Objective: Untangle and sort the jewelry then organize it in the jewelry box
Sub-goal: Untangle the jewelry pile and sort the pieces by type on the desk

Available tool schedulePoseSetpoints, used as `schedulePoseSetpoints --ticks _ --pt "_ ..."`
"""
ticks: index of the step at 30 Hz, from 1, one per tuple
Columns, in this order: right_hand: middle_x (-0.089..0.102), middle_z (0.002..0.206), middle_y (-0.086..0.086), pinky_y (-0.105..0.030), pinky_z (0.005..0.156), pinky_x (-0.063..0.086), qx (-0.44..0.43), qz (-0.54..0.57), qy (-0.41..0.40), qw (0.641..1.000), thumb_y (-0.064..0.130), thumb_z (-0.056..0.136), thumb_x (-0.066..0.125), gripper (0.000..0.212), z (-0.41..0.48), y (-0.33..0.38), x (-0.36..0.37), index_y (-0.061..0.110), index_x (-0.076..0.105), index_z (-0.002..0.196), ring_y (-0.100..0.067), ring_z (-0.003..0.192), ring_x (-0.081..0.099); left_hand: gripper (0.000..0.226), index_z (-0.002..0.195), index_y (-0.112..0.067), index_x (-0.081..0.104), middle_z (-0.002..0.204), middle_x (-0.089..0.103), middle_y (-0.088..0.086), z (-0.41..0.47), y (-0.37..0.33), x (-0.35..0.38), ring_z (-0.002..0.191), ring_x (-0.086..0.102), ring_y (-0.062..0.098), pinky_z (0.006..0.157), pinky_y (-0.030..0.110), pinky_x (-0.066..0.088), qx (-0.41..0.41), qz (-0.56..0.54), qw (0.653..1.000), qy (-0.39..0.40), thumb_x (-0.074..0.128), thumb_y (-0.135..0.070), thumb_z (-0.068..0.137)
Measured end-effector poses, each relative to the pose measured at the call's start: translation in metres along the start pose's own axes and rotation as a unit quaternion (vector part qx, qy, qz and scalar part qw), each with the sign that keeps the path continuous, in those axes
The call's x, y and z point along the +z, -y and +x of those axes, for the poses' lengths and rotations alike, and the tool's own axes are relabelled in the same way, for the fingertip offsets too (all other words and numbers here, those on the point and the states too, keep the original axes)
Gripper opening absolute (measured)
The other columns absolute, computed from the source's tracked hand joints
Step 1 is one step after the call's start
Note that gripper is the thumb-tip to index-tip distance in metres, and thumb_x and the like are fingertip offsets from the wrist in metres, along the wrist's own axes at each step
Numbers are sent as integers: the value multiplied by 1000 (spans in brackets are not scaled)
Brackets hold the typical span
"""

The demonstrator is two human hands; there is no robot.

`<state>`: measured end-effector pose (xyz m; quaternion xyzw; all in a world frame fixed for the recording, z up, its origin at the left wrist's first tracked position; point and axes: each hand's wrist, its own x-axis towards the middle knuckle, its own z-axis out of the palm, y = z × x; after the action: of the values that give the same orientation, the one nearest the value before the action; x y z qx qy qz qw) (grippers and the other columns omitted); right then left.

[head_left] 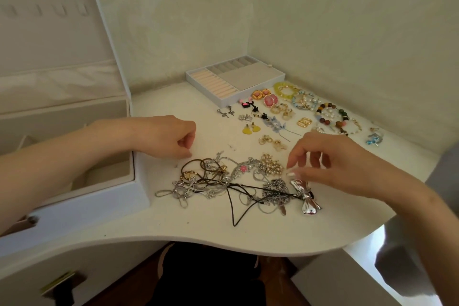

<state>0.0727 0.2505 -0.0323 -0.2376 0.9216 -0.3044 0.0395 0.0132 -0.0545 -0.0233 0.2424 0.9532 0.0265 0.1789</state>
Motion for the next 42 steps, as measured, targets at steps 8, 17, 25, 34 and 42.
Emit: schedulePoseSetpoints --ticks 8,17,25,34,42 --pt "60 81 11 -18 65 42 3 -17 84 996 29 73 80 18 11 8 2 37 70 86 -6 74 53 20 78 -31 44 77 53 -12 2 -17 -7 66 47 1 60 12 37 61 -28 997 -38 59 -29 90" --pt "64 79 14 -24 67 46 5 -24 72 997 31 74 78 16 12 17 6 36 65 81 -8 72 55 13 86 -26 56 78 56 -14 7 -75 -3 73 51 2 65 12 39 202 -126 971 -23 68 -24 84" --pt "64 79 9 -19 65 43 84 -38 131 987 42 71 79 23 -4 8 -6 39 62 85 2 67 52 15 89 -25 54 86 48 -15 19 -90 14 77 45 3 71 21 39 213 -39 976 -5 67 -31 85" --pt "65 74 9 -23 65 46 44 76 122 989 12 79 76 20 -12 2 -2 26 61 78 -5 66 56 15 81 -28 51 81 64 -15 7 -88 -1 71 54 -7 70 11 41 200 -154 967 -31 62 -21 89" --pt "58 88 9 -20 71 43 -22 81 131 988 25 73 81 30 -16 7 0 38 67 96 -8 79 53 10 83 -19 54 70 69 -6 10 -85 2 62 64 6 72 27 53 172 -259 950 -34 61 -17 90"
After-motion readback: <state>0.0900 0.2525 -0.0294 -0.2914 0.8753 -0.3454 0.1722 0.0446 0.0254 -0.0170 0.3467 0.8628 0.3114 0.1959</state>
